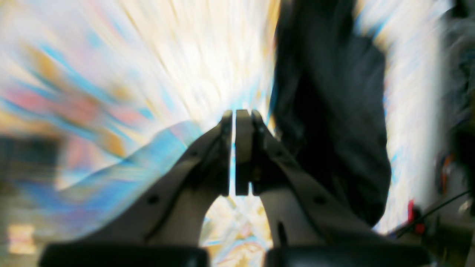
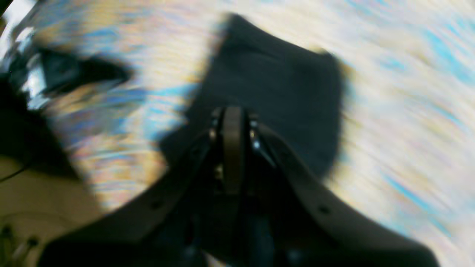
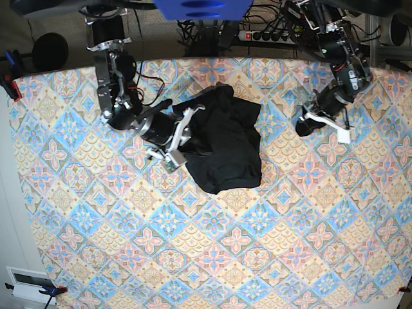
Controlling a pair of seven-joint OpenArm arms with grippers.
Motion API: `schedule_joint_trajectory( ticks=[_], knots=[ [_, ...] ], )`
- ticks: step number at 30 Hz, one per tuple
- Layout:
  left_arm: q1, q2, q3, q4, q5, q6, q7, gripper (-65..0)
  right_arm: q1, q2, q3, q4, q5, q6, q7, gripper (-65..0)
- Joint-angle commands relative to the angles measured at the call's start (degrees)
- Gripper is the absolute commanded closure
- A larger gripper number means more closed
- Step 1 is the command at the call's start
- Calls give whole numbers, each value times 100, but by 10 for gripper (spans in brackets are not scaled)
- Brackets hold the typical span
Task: Layout the t-shirt on the table in an organized manner, then fold the t-shirt properly
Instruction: 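Push the bundle with the left gripper toward the right gripper, then grasp the bundle with the right gripper and drag it aside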
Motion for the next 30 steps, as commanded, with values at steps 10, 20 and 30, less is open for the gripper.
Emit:
schedule_joint_trajectory(
  ticks=[10, 20, 30],
  knots=[
    [164, -550, -1213, 93, -171, -33, -21, -6, 864, -948, -1005, -1210, -668, 19, 108, 0],
    [234, -550, -1389, 93, -162, -33, -21, -7, 1515, -1396, -1594, -2652, -1591, 1, 249, 0],
    [120, -550, -1363, 93, -171, -33, -21, -7, 1523, -1379, -1559, -3733, -1591, -508, 284, 0]
  ],
)
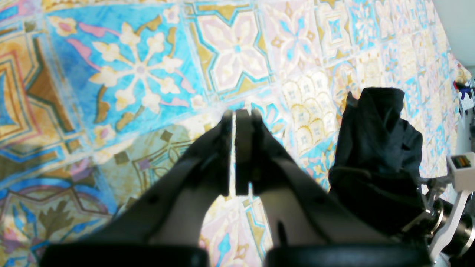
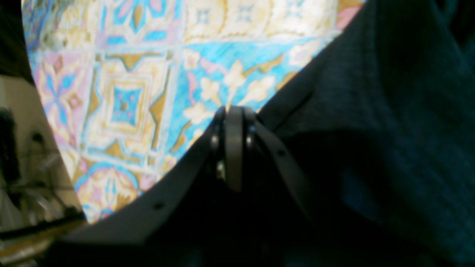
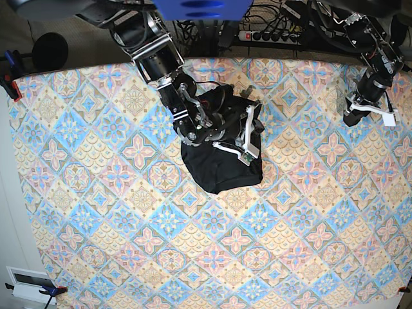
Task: Layout the t-shirt on the table in an organized manner, then fold the t-shirt properly
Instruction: 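Grasp the bundle with the right gripper and drag it aside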
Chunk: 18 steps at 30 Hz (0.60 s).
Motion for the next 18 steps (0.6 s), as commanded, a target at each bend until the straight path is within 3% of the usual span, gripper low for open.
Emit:
schedule_joint_trajectory(
  ticks=[1, 4, 8, 18],
  knots=[
    [-86, -101, -10, 100, -118, -44, -98, -7, 74, -30, 8, -26, -112, -98, -70, 0],
    [-139, -101, -10, 100, -118, -44, -98, -7, 74, -21, 43, -123, -120, -106, -114, 0],
    [-148, -101, -10, 100, -118, -44, -98, -7, 57, 23, 764, -167, -138, -106, -123, 0],
    [-279, -84, 113, 100, -101, -35, -98, -7, 74, 814, 1054, -141, -147, -106, -106, 0]
  ],
)
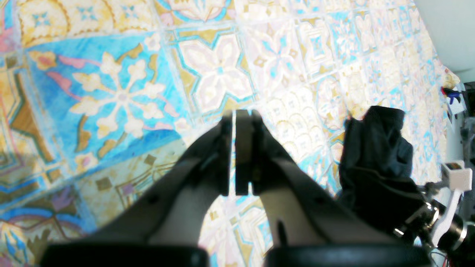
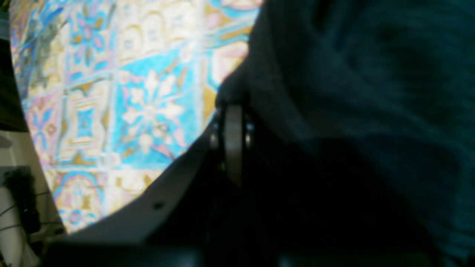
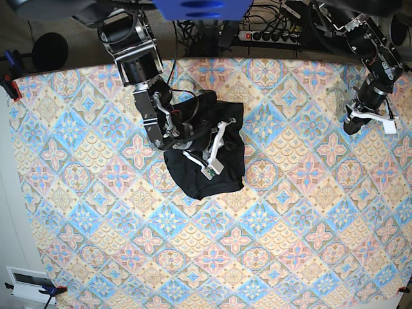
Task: Layout the t-shirt on the table in an organized manner, then fold the t-shirt properly
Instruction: 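Grasp the bundle with the right gripper and drag it aside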
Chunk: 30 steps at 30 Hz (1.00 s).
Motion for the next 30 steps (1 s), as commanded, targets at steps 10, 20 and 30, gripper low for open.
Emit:
schedule_joint_trajectory(
  ticks=[10, 20, 30],
  knots=[
    [-37, -66, 98, 100, -116, -37, -98, -7, 351, 800, 649, -12, -558, -318, -300, 0],
    [-37, -66, 98, 100, -125, -37, -98, -7, 808, 1011, 1334, -12, -558, -310, -300, 0],
    [-28, -66, 98, 100, -125, -37, -98, -6, 782, 1011, 1326, 1228, -523, -310, -581, 0]
  ],
)
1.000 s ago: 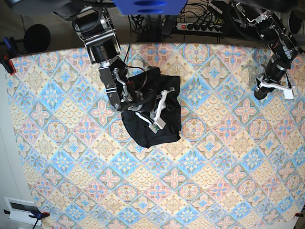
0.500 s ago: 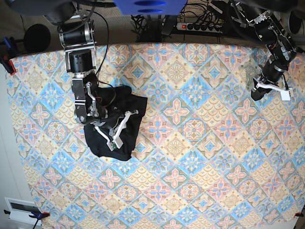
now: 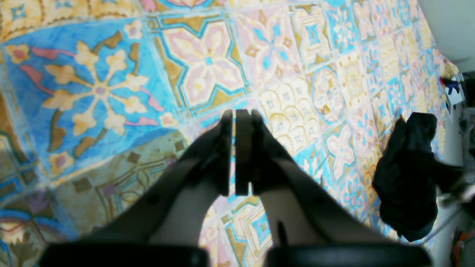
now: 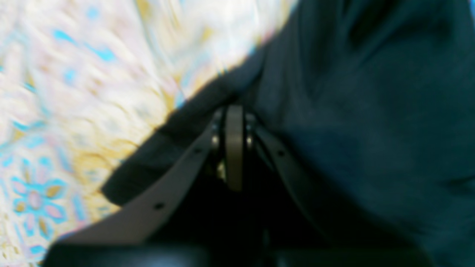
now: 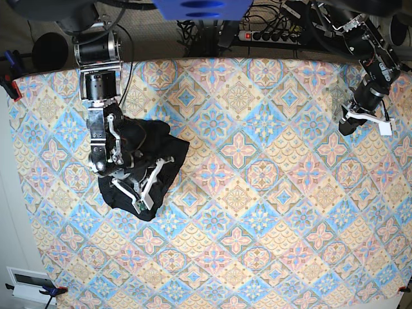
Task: Layout the t-shirt on the table in an organized manner, then fold the t-shirt properly
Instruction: 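Grasp the bundle with the right gripper and drag it aside, then pat and straighten the bundle edges with the right gripper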
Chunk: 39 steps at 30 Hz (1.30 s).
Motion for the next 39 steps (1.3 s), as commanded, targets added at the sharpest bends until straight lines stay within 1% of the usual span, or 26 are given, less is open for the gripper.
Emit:
schedule_joint_trajectory(
  ticks=[1, 4, 10, 13, 16, 21, 26, 28, 33, 36, 39],
  knots=[
    [-39, -84, -11, 100, -110, -33, -98, -7, 141, 10, 19, 425, 100, 18, 54, 0],
    [-39, -84, -11, 100, -110, -33, -98, -7, -395, -8, 19, 1093, 109, 18, -78, 0],
    [-48, -84, -11, 100, -110, -33, -98, -7, -1362, -8, 80, 2043, 109, 18, -51, 0],
    [-101, -84, -11, 100, -110, -33, -98, -7, -1635, 19, 89, 2473, 109, 18, -42, 0],
    [-136, -84, 121, 100, -101, -33, -89, -7, -1933, 19, 326, 2764, 109, 18, -42, 0],
    [-162, -84, 147, 100, -101, -33, -89, -7, -2057, 19, 493, 3106, 109, 18, -42, 0],
    [-162, -84, 147, 91, -101, -33, -98, -7, -2057, 19, 792, 3089, 109, 18, -34, 0],
    [-162, -84, 147, 91, -101, -33, -98, -7, -2013, 19, 792, 3019, 100, 18, -34, 0],
    [-162, -84, 147, 91, -101, -33, -98, -7, -2004, 19, 766, 2315, 92, 18, 10, 0],
    [-162, -84, 147, 91, -101, -33, -98, -7, -2004, 10, 748, 1876, 92, 18, 256, 0],
    [-162, -84, 147, 91, -101, -33, -98, -7, -2004, 10, 467, 1348, 92, 18, 362, 0]
  ],
)
